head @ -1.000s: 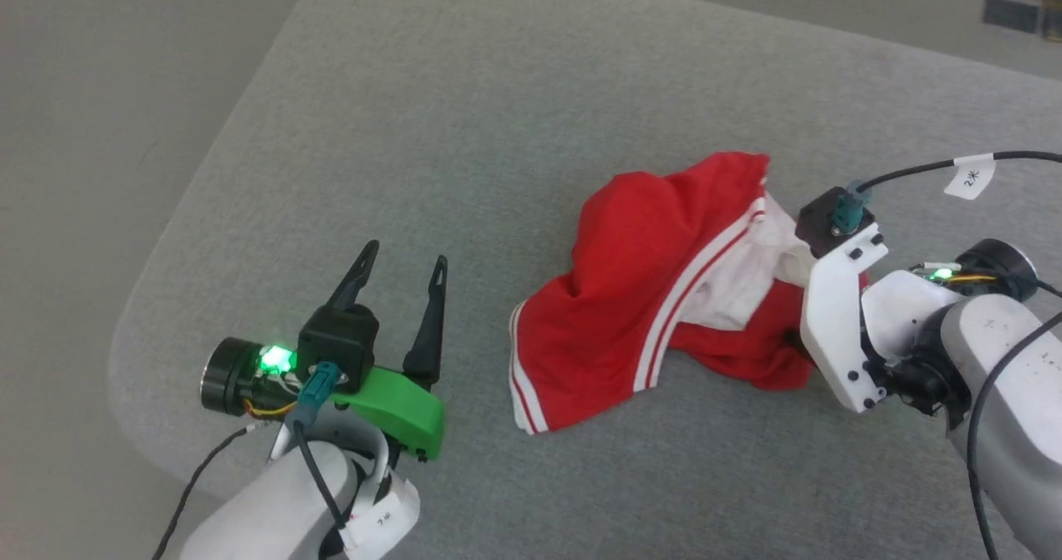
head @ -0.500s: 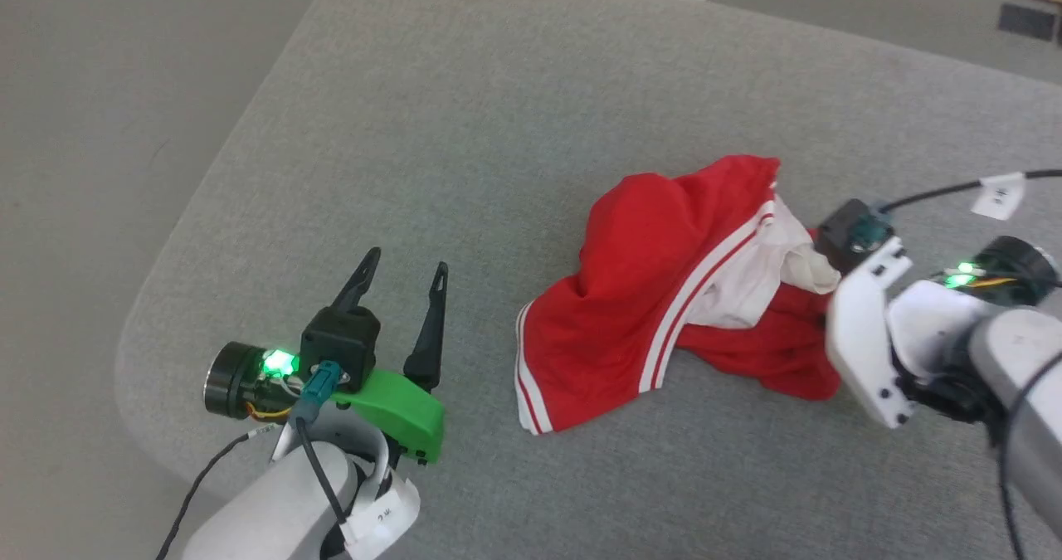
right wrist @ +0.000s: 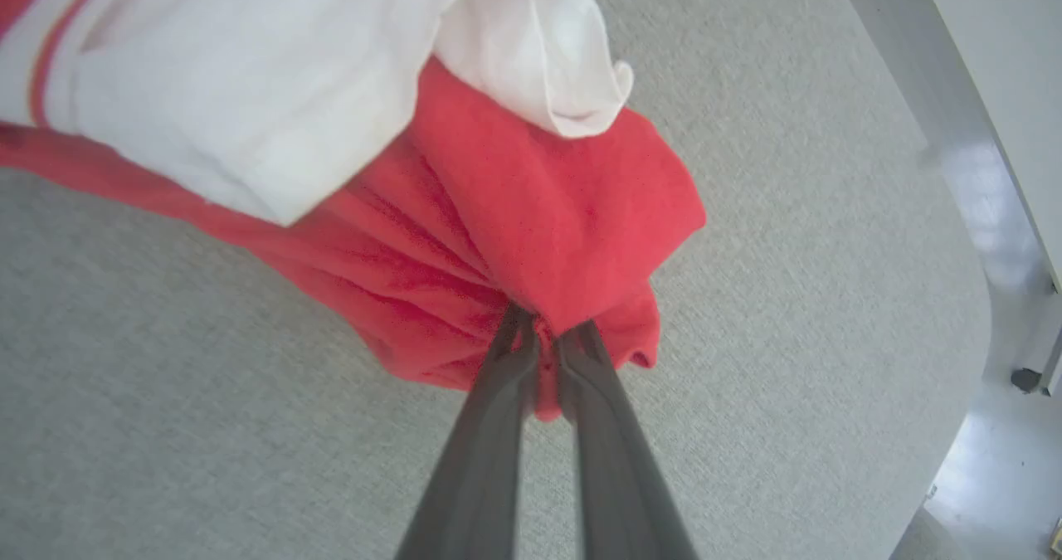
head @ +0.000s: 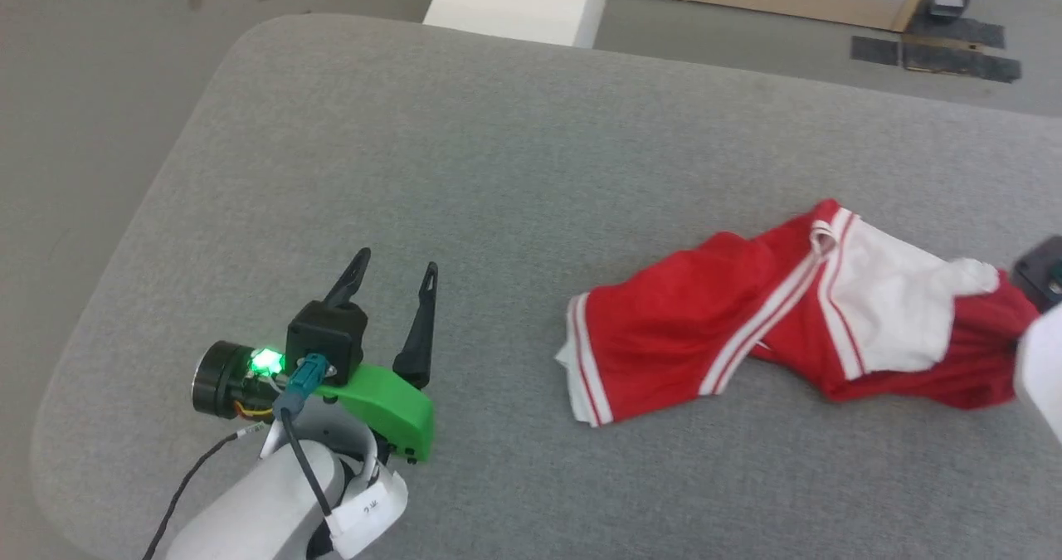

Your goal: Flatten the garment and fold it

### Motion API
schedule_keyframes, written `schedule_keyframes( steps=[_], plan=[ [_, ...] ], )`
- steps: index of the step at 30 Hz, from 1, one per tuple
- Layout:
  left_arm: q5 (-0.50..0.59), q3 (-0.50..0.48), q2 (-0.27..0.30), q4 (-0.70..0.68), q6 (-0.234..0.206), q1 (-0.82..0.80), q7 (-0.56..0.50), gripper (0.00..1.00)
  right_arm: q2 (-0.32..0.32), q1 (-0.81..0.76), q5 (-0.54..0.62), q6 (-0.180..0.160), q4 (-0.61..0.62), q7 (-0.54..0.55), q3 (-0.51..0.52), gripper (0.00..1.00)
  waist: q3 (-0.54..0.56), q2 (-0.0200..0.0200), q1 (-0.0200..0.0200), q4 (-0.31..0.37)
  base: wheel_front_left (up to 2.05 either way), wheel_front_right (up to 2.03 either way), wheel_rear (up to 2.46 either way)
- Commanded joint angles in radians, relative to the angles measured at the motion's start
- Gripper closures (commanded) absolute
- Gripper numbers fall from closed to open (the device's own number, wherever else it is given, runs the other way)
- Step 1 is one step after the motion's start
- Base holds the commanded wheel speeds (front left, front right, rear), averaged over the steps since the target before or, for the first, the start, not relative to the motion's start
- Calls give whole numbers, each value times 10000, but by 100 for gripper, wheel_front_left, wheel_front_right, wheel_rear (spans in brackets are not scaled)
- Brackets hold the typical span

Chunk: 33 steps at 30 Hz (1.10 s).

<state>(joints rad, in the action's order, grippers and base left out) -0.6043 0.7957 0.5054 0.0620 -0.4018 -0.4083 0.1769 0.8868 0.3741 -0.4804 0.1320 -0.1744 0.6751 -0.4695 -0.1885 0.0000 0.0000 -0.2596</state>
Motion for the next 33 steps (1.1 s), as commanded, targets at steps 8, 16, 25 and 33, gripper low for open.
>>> schedule_keyframes(
  steps=[8,16,25,33],
  plan=[
    [-113,55,66,-116,-54,7,-202,0,-613,-1014,595,-13,-1415,-649,742,0,18,0,0,404,0,0,0],
    [-337,3,216,-181,-74,213,-325,0,-1815,-616,156,-13,-738,-1690,1453,0,585,0,0,976,0,0,0],
    [-803,-176,139,-442,-152,428,-477,0,-2979,-1112,-152,-13,863,-3535,2637,0,848,0,0,1516,0,0,0],
    [-1371,26,171,-686,63,508,-1436,0,-4682,-2566,739,-13,1914,-5212,4040,0,685,0,0,1848,0,0,0]
  ],
)
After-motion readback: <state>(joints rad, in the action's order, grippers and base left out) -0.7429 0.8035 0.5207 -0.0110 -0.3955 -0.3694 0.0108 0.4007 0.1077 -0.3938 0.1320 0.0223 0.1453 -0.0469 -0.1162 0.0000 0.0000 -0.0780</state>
